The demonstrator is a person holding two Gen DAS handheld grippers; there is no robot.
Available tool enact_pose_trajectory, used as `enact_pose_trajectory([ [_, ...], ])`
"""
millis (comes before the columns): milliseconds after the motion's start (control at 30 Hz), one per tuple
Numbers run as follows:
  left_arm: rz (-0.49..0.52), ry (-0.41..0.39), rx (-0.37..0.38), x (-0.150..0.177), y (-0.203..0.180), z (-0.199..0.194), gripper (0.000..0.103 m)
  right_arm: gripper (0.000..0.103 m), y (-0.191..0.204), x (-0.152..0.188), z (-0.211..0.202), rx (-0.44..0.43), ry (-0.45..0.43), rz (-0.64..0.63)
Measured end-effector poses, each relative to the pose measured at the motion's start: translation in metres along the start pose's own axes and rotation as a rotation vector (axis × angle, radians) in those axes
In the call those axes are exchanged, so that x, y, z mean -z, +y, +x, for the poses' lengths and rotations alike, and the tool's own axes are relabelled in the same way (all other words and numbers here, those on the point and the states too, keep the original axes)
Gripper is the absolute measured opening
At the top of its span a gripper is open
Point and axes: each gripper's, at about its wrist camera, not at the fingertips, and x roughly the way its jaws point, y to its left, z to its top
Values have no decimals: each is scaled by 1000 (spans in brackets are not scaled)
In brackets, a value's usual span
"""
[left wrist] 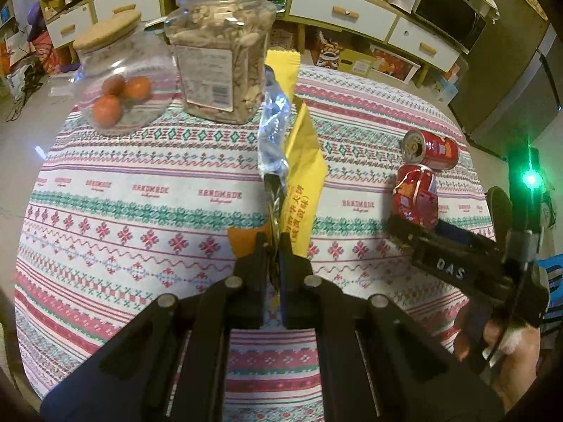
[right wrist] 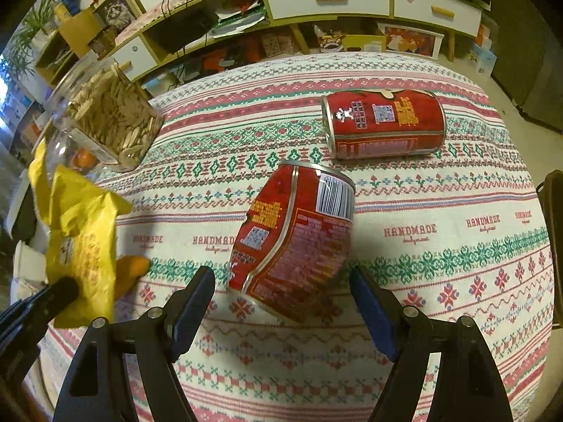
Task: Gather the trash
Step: 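Hold the yellow wrapper in the left tool while the right tool grasps a red can, then carry wrapper and can over the brown bin and open both tools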
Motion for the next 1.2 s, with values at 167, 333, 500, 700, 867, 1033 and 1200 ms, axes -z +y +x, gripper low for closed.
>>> enact_pose_trajectory([
  [167, 9, 2, -5, 2, 3, 0, 7, 61, 1, 0, 4, 2, 10, -11],
  [333, 18, -1, -6, 2, 0, -1, 7, 60, 1, 0, -5, -19, -6, -33],
  [500, 35, -10, -5, 4, -9, -4, 7, 60, -6, 5, -26, -47, -30, -54],
  [700, 60, -18, 13, 5, -29, -7, 7, 59, -28, 12, -56, -75, -52, -42],
  [867, 90, -22, 30, 6, -51, -7, 7, 58, -53, 18, -75, -74, -60, -25],
  [1033, 113, -21, 51, 9, -76, -4, 7, 58, -81, 24, -84, -73, -51, 7],
  [1200, 140, -20, 74, 10, -103, -1, 7, 58, -101, 28, -97, -71, -67, 25],
])
